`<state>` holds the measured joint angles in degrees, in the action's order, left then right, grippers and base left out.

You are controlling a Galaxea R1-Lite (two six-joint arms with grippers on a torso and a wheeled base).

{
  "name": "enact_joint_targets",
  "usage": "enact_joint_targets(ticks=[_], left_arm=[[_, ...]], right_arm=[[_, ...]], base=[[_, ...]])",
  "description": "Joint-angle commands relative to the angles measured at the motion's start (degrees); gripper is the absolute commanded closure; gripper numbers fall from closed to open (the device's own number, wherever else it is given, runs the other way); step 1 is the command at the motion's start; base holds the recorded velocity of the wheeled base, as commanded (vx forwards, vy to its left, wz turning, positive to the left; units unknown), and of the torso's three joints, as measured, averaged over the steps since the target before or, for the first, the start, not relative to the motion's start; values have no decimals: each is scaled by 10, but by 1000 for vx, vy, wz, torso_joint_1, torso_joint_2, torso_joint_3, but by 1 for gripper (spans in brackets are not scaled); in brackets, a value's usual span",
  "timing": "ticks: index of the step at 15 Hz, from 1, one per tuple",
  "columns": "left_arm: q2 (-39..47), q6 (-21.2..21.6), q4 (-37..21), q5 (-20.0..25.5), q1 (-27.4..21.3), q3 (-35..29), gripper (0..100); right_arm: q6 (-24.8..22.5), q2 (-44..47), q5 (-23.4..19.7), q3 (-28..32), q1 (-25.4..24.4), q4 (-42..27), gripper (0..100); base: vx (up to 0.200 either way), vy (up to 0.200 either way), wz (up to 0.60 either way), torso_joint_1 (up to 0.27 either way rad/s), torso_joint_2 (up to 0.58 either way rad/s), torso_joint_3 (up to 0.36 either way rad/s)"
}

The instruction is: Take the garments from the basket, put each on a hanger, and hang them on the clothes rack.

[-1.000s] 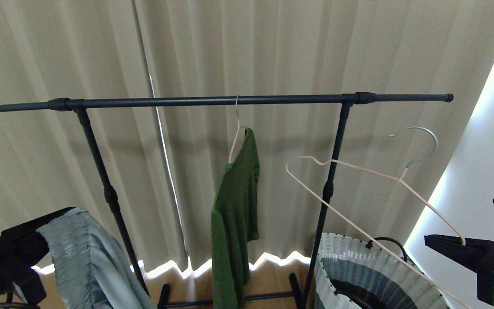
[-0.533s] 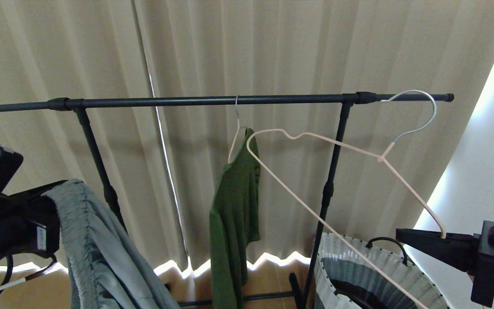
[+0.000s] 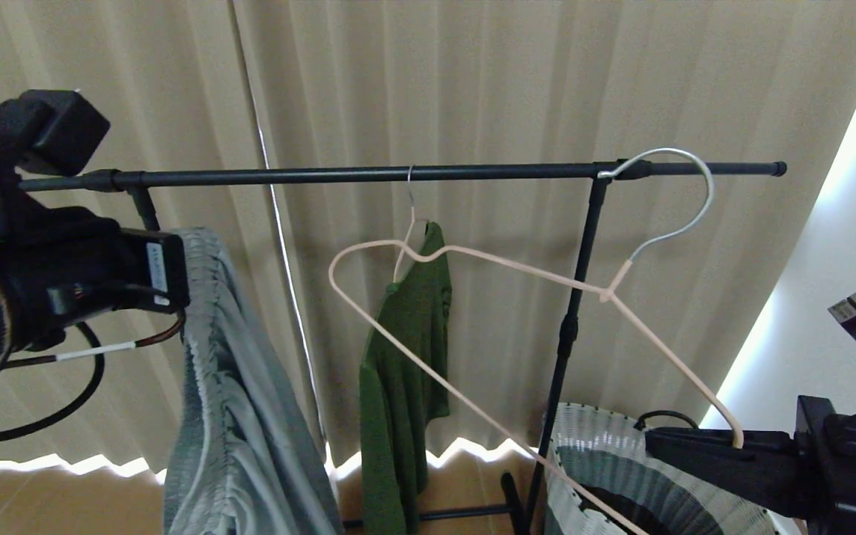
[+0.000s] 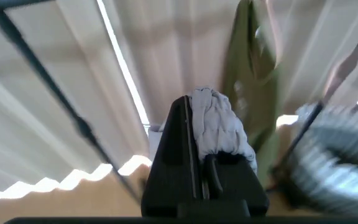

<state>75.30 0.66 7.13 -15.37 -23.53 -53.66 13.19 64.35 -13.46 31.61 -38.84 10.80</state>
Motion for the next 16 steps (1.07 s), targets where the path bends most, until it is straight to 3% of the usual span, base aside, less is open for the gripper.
enact_joint_targets(ticks=[1,4,11,16], left_arm=[[88,-32,0,-73,-44,-62,100],[135,-58,0,-139,-71,-109,100],[144,-57,4,-145,-71,-107,100],[142,-55,3,-178,-72,-106,100]], right_arm=[[0,2,-3,-2,-20,0,100],[0,9,-5,-1,-50,0,100],[-1,62,2,22,-60,0,100],[0,140,84,63,-60,2,100]], base=[[0,0,0,0,0,0],[0,0,0,0,0,0],[0,0,0,0,0,0],[0,0,0,0,0,0]])
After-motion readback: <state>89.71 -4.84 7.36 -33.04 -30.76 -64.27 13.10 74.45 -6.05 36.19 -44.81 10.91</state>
